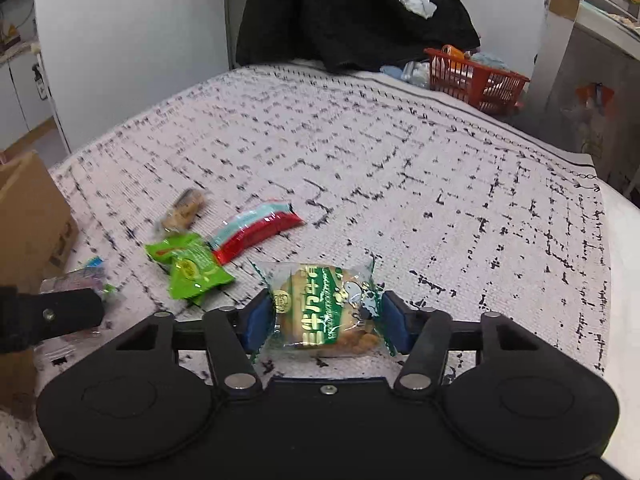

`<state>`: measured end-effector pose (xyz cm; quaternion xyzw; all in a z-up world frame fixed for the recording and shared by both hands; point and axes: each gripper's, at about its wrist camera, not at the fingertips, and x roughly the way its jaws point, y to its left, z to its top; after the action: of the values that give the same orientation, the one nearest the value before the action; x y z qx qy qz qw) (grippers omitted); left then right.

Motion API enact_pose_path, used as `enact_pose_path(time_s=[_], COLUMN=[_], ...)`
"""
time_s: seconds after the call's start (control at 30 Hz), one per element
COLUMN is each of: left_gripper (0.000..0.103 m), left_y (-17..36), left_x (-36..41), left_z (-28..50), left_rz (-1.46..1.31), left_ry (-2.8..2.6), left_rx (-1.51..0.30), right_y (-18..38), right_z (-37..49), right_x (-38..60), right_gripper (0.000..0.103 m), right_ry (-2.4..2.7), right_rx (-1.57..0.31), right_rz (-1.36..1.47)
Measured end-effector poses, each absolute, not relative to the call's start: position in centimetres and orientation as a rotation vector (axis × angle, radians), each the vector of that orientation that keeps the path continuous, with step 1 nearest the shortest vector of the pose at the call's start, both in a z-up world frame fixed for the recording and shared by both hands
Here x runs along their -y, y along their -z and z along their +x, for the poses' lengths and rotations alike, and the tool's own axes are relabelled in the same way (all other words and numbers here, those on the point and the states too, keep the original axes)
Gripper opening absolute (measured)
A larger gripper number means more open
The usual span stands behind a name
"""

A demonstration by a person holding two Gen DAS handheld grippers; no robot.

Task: Organize snacks
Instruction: 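Carry the pastry and green biscuit pack over the box and release both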

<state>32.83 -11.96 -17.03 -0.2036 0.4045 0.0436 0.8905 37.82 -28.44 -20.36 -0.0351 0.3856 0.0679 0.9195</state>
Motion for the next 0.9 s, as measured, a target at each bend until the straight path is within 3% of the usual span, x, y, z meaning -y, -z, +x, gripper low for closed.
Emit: enact_pose_path(time_s=[0.47,0.9], left_gripper=[0.036,0.036], left_y=[10.9,7.5], left_x=[11.4,6.2], left_z=[30.9,28.6], left_rz=[-0.416,-0.411], left_ry=[-0.041,-0.104], left_rx=[-0.733,-0.657], right_y=[16.6,9.3], right_z=[35.2,32.0], right_x=[27.7,23.1], right_gripper=[0.052,0.052], right_ry=[-0.192,-0.308], right_rx=[-0.714,-0.626], right_rz=[-0.063,-0.019])
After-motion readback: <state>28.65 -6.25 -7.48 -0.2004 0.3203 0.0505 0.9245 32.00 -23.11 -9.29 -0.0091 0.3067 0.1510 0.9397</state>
